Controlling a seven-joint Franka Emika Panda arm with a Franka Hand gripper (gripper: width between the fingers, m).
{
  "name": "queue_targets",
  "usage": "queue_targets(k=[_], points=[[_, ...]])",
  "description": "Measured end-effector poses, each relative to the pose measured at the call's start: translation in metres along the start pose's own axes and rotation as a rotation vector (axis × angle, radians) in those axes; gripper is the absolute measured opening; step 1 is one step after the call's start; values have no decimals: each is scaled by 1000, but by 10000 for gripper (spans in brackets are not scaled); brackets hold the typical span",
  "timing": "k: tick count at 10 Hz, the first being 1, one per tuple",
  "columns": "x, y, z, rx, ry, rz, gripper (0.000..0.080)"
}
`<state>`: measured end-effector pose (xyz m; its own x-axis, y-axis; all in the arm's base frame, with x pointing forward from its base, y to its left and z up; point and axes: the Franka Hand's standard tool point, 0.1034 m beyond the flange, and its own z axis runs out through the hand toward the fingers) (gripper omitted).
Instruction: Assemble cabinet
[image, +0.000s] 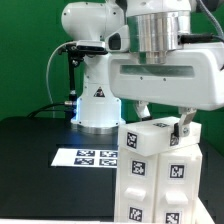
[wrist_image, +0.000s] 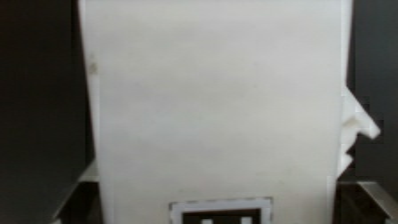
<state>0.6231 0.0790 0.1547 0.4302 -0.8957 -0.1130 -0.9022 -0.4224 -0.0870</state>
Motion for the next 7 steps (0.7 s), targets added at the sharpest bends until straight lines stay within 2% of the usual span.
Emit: queue_targets(k=[2,3,5,6,7], points=[[1,-8,1,69,10,253,555],[1,-9,1,78,9,318,555],[1,-10,1,80,5,439,555],[1,-10,1,80,5,449,627],[0,-10,1,79,5,428,627]])
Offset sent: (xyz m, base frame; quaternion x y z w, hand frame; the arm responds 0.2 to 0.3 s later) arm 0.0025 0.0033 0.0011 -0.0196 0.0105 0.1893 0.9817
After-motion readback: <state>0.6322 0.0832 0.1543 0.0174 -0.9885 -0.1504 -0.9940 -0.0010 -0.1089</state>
